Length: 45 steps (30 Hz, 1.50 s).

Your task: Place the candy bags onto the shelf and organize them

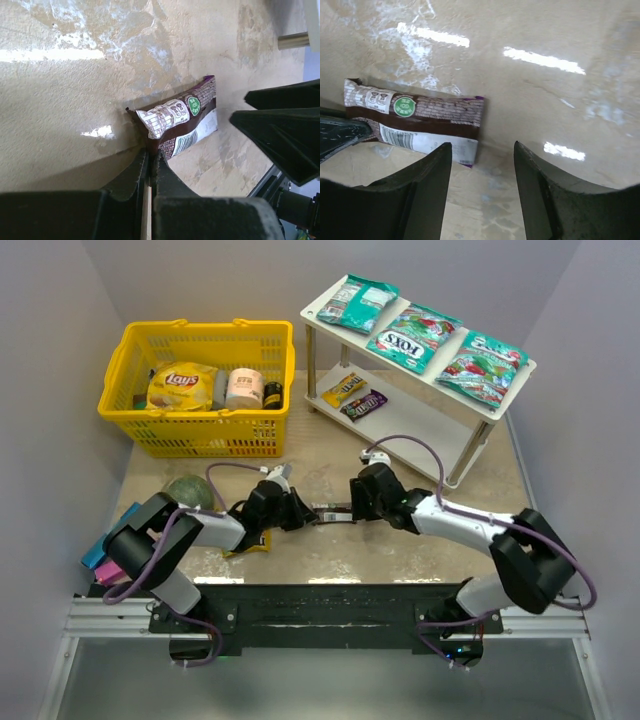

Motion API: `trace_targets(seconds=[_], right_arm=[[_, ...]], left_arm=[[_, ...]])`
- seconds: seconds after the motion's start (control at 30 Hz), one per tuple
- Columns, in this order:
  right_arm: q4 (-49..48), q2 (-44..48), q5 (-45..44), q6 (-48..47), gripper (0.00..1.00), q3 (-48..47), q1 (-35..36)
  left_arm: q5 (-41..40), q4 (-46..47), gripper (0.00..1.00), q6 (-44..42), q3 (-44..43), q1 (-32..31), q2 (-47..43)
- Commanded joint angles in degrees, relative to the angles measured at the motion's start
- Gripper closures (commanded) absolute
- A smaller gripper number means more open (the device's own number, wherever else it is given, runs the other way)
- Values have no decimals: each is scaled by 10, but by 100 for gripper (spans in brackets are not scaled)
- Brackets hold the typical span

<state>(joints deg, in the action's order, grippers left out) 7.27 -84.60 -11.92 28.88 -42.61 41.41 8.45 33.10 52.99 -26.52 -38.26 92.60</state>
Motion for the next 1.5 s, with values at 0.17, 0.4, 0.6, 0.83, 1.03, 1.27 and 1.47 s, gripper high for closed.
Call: trace_targets(seconds=[0.17, 0.4, 0.6, 0.83, 1.03, 1.27, 1.47], right_arm=[[136, 207, -95, 14, 36, -55, 0], [211, 304, -73, -8, 31, -135, 0], [182, 390, 15, -23, 27, -151, -1], [225, 389, 50, -61, 25, -198, 0], [240, 408, 41, -73, 24, -206, -1], [247, 416, 32, -73, 23, -201, -1], [245, 416, 27, -73, 23, -194, 0]], left_arm=[[-39, 7, 100, 37, -39, -10, -80], [-83, 60, 100, 71, -135, -33, -56], [-131, 118, 100, 93, -246, -42, 39], [-174, 133, 100, 116, -452, -52, 221], [-226, 136, 100, 102, -586, -64, 334], [-272, 182, 100, 116, -624, -67, 400], [-328, 183, 100, 124, -617, -74, 416]])
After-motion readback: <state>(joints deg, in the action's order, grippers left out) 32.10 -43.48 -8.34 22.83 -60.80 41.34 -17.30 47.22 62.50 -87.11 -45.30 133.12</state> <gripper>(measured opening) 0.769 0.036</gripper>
